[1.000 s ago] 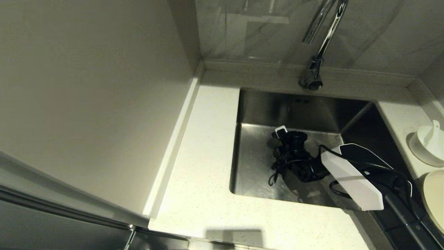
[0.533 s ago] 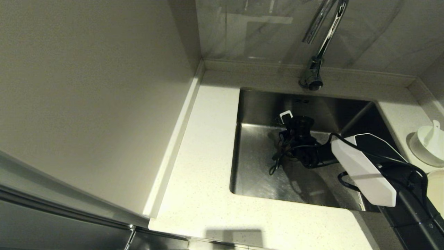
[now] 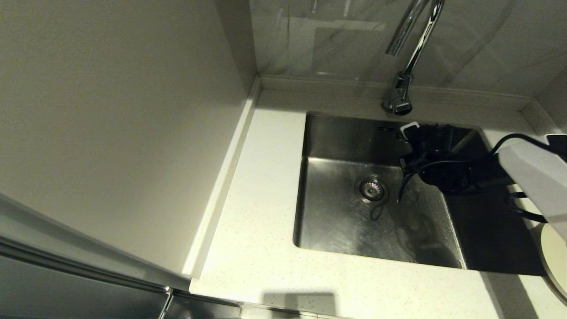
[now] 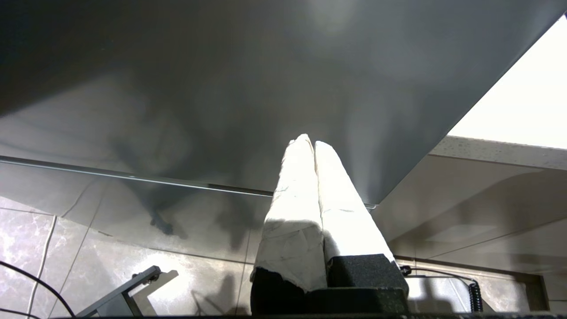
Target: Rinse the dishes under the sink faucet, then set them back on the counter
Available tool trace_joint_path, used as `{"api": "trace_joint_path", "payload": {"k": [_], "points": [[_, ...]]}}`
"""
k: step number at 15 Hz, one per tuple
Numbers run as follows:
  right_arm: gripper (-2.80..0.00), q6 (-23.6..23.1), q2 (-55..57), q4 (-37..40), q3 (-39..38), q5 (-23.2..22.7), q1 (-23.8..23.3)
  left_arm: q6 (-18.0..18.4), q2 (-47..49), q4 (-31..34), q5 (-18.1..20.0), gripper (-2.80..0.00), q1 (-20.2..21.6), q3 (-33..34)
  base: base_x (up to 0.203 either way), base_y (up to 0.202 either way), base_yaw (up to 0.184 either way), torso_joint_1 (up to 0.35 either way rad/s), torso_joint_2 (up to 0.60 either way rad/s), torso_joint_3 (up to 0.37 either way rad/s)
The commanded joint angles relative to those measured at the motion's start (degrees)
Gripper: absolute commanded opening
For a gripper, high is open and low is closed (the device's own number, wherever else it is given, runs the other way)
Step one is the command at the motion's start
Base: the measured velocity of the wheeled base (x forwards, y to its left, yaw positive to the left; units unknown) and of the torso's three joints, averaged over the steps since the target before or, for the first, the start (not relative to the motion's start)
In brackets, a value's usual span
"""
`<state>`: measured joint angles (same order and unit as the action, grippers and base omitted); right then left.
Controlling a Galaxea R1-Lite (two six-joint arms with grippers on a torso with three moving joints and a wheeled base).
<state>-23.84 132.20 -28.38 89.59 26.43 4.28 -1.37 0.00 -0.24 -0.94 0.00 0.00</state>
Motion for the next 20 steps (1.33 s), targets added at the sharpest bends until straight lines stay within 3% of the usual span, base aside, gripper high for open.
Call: {"api": "trace_joint_path", "payload": {"k": [1, 6, 8, 11, 13, 17, 20], "points": [[-2.8, -0.19, -9.53, 3.01, -5.5, 0.14, -3.14, -0.04, -0.18, -0.02, -0.03, -2.8, 0.0, 0.0, 0.0, 0.0, 0.0, 0.0, 0.0, 0.0], [-2.8, -0.38, -20.86, 17.99, -6.09, 0.52, -14.32, -0.04, -0.18, -0.02, -0.03, -2.8, 0.0, 0.0, 0.0, 0.0, 0.0, 0.0, 0.0, 0.0], [-2.8, 0.03, -25.3, 20.15, -5.88, 0.56, -18.17, -0.04, -0.18, -0.02, -0.03, -2.8, 0.0, 0.0, 0.0, 0.0, 0.0, 0.0, 0.0, 0.0], [-2.8, 4.23, -32.21, 20.52, -4.8, 0.34, -21.83, -0.04, -0.18, -0.02, -0.03, -2.8, 0.0, 0.0, 0.0, 0.0, 0.0, 0.0, 0.0, 0.0], [-2.8, 8.07, -37.48, 20.55, -4.01, -0.51, -22.38, -0.04, -0.18, -0.02, -0.03, -2.8, 0.0, 0.0, 0.0, 0.0, 0.0, 0.0, 0.0, 0.0], [-2.8, 17.03, -49.0, 21.08, -2.78, -8.08, -20.15, -0.04, -0.18, -0.02, -0.03, -2.8, 0.0, 0.0, 0.0, 0.0, 0.0, 0.0, 0.0, 0.0], [-2.8, 21.36, -58.3, 23.23, -6.58, -11.18, -17.36, -0.04, -0.18, -0.02, -0.03, -2.8, 0.0, 0.0, 0.0, 0.0, 0.0, 0.0, 0.0, 0.0]]}}
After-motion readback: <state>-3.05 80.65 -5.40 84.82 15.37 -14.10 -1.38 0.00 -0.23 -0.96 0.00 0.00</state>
